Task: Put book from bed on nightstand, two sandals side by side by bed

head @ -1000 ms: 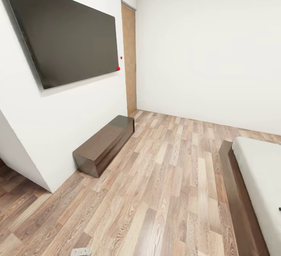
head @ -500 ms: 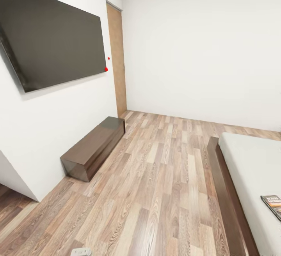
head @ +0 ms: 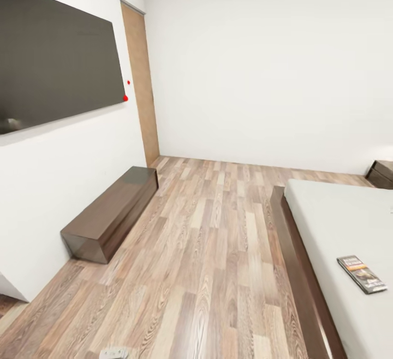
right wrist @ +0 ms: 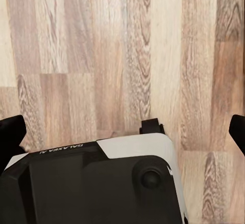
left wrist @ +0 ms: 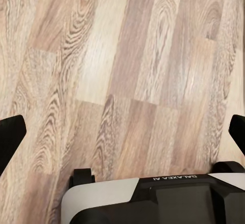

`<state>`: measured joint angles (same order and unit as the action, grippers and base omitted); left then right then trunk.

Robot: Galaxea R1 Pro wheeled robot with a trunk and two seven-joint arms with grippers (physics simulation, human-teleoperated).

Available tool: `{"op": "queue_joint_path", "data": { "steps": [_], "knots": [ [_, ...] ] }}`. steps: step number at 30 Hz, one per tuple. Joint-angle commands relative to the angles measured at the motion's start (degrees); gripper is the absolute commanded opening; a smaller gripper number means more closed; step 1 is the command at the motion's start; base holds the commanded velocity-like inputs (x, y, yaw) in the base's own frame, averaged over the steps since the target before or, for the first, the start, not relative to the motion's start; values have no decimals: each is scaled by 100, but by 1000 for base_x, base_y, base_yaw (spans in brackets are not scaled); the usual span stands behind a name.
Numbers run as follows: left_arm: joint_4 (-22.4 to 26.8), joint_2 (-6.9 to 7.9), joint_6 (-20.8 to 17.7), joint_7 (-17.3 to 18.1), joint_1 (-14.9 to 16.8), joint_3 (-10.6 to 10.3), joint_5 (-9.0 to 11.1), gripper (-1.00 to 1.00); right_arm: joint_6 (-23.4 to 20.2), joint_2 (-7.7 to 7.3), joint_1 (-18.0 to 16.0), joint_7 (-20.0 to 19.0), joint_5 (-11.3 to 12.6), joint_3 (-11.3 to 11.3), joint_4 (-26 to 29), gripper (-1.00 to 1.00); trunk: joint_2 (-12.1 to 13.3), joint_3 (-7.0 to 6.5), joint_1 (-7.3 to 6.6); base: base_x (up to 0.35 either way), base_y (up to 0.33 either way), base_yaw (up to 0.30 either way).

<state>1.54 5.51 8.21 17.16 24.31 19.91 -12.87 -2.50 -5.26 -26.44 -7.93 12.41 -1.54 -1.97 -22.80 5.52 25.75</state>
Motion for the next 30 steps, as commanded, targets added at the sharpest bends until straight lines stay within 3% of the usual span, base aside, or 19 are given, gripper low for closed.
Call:
{"op": "queue_joint_path", "data": {
  "steps": [1, 10, 26, 30],
  "knots": [
    [-4, 2, 23, 15, 4, 49, -58, 100, -6, -1, -10, -25, 42, -13, -14, 100, -12, 10, 3, 0, 0, -299],
    [-4, 2, 23, 15, 4, 47, -58, 100, -6, -1, -10, -25, 46, -13, -14, 100, -12, -3, 3, 133, 0, -202],
    [2, 2, 23, 15, 4, 48, -58, 100, -6, -3, -10, -25, 50, -13, -14, 100, -12, -4, 3, 323, 0, -7],
    [-1, 2, 23, 15, 4, 48, -58, 100, -5, -8, -10, -25, 50, -18, -14, 100, -12, -4, 3, 114, 0, 0]
  ]
}}
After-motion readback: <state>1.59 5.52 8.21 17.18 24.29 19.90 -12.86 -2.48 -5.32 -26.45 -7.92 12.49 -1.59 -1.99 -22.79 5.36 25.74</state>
